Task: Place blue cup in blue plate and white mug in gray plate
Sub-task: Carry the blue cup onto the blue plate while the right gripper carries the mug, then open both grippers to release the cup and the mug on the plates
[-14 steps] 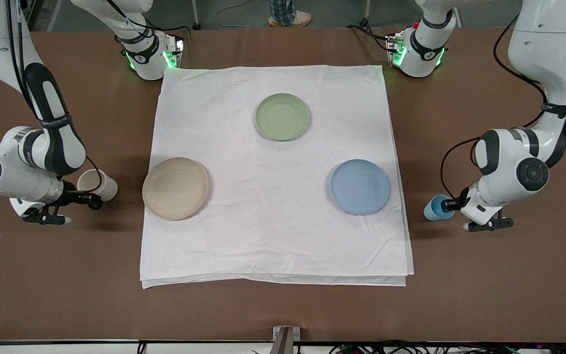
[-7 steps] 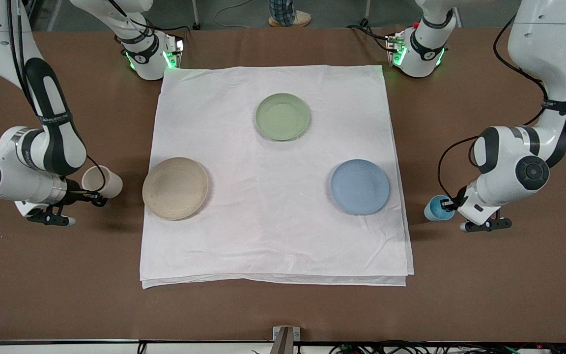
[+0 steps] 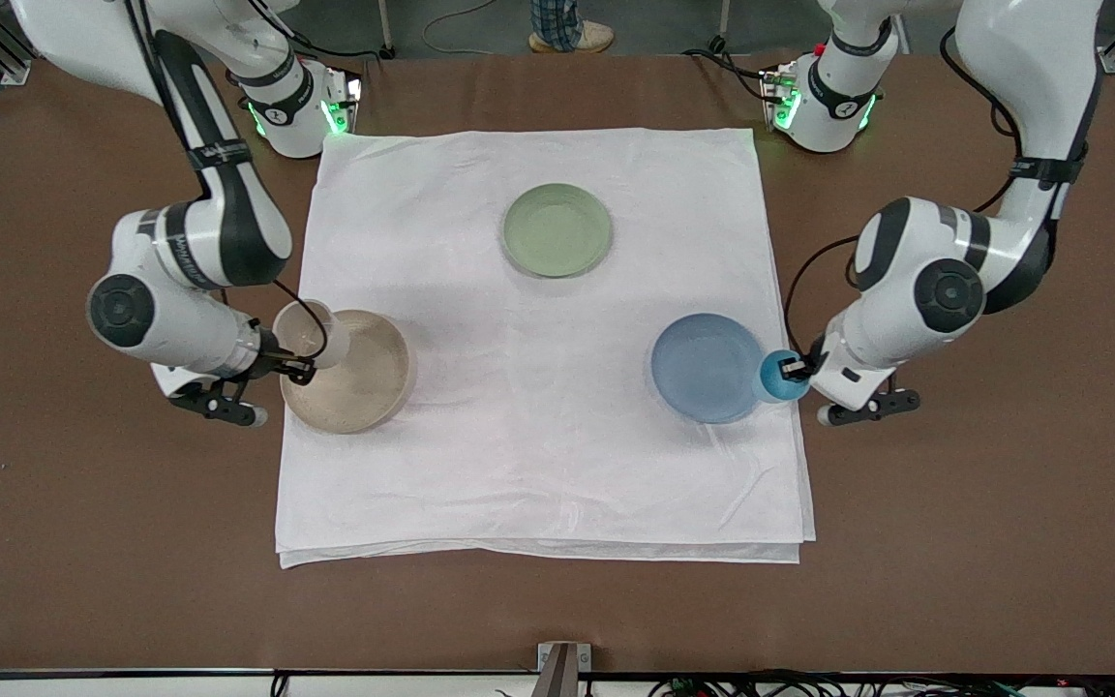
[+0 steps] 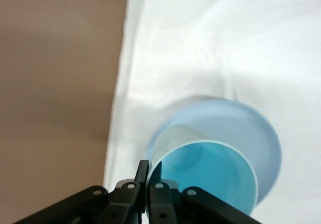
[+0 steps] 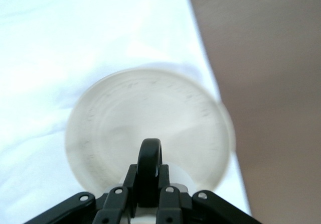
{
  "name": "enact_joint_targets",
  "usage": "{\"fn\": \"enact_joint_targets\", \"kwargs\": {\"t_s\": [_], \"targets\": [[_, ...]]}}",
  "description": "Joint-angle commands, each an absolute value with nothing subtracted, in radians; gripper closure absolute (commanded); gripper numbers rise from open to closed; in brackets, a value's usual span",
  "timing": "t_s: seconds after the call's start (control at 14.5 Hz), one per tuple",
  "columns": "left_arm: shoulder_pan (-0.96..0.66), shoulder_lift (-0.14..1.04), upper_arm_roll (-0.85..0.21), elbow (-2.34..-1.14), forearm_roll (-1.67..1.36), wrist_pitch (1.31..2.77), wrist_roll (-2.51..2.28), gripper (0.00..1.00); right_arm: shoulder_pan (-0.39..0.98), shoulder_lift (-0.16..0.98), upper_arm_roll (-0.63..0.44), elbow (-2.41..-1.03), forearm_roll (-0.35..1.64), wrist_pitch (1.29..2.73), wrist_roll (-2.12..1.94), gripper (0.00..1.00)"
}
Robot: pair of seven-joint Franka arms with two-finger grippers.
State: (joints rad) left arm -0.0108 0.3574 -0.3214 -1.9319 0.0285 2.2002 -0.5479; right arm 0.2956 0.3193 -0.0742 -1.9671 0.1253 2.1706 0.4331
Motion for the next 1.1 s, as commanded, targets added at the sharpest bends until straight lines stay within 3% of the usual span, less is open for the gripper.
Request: {"fn": "enact_joint_targets", "kwargs": {"t_s": [0.0,0.21,0.28,0.41,0.48,0.55,0.76,1.03], "targets": [[-0.052,0.403,-0.322,-1.934,0.043,2.22,-0.627,0.96,0.313,0.314,-0.087,-2.052,0.141,2.293,0.449,0.99],[-0.072,0.451,-0.322,-1.934,0.043,2.269,-0.644,0.92,0.313,0.351,-0.087,-2.051,0.141,2.322,0.448,0.85],[-0.075,0.456,-0.322,-1.934,0.043,2.269,-0.655,0.81,0.313,0.354,-0.087,-2.051,0.141,2.336,0.448,0.72],[-0.075,0.456,-0.324,-1.933,0.043,2.269,-0.67,0.45,0.311,0.354,-0.087,-2.043,0.14,2.335,0.448,0.0],[-0.072,0.448,-0.322,-1.928,0.044,2.261,-0.675,0.15,0.307,0.35,-0.087,-2.028,0.14,2.318,0.448,0.0],[-0.068,0.428,-0.322,-1.924,0.043,2.255,-0.675,0.0,0.304,0.338,-0.09,-2.005,0.14,2.283,0.439,0.0],[-0.049,0.348,-0.321,-1.855,0.044,2.159,-0.667,0.0,0.27,0.324,-0.103,-1.783,0.111,1.951,0.413,0.0],[-0.023,0.337,-0.308,-1.565,0.046,1.871,-0.576,0.0,0.146,0.327,-0.101,-1.522,0.1,1.662,0.156,0.0]]}}
